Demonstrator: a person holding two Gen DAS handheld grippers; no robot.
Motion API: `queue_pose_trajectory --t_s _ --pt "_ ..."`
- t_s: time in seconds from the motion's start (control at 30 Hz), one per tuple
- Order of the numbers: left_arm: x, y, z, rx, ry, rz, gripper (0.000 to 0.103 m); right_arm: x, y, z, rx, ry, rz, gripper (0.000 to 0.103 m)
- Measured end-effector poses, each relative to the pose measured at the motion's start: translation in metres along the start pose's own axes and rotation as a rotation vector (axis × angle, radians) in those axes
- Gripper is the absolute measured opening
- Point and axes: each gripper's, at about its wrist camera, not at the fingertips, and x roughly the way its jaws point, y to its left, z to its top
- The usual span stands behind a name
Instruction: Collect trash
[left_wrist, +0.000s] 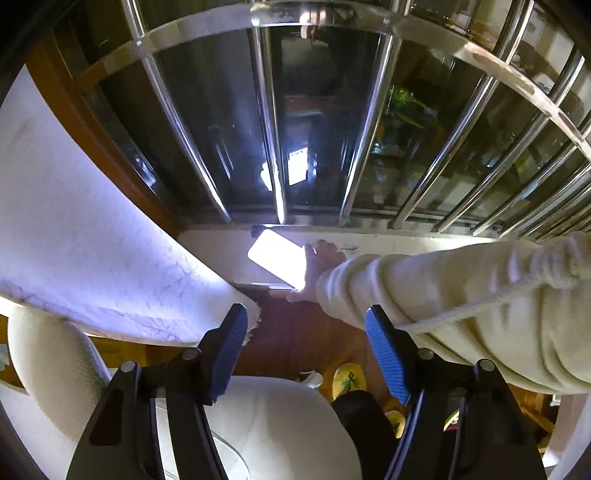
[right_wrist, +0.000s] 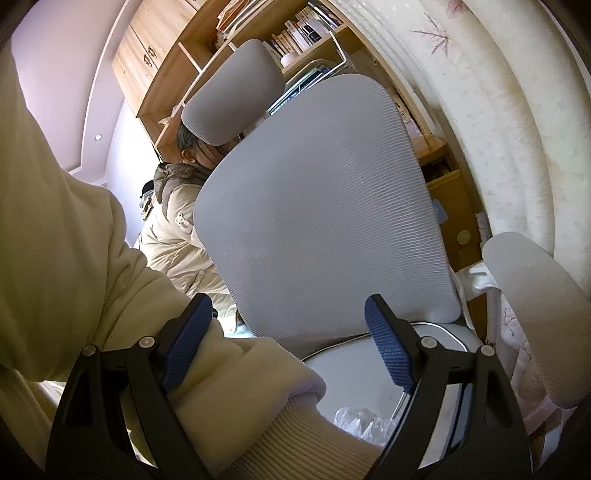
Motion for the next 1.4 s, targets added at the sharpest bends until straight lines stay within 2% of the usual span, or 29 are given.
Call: queue_pose_trajectory --t_s 0.3,0.53,0.7,0.9,1.03,1.13,1.3,1.4 --pt "0.005 0.002 0.003 0.009 0.013 -0.004 0.068 0.0 -0.012 0.003 0.013 -0.014 -0.006 0.083" --pt "0.01 -0.006 0.005 0.031 0.0 0.028 0.068 -0.009 -0.016 0.003 0.016 -0.037 -0.013 0.083" --pt "0.005 -0.019 0.009 0.035 -0.009 0.006 0.068 -0.019 -0.01 0.001 0.021 -0.025 -0.032 0.083" --pt "-0.026 -0.047 0.021 0.031 -0.062 -0.043 0.068 -0.035 0.012 0.009 0.028 0.038 -0.087 0.083" --pt "-0.058 -0.075 0.034 0.041 -0.109 -0.108 0.068 -0.053 0.032 0.019 0.045 0.093 -0.154 0.083" --pt "-0.094 -0.105 0.045 0.089 -0.17 -0.152 0.068 -0.072 0.056 0.031 0.034 0.102 -0.235 0.083" --pt "-0.166 -0.172 0.061 0.218 -0.285 -0.212 0.068 -0.118 0.11 0.052 -0.04 0.05 -0.423 0.083" --pt "-0.211 -0.214 0.072 0.292 -0.35 -0.255 0.068 -0.153 0.152 0.066 -0.098 0.009 -0.584 0.083"
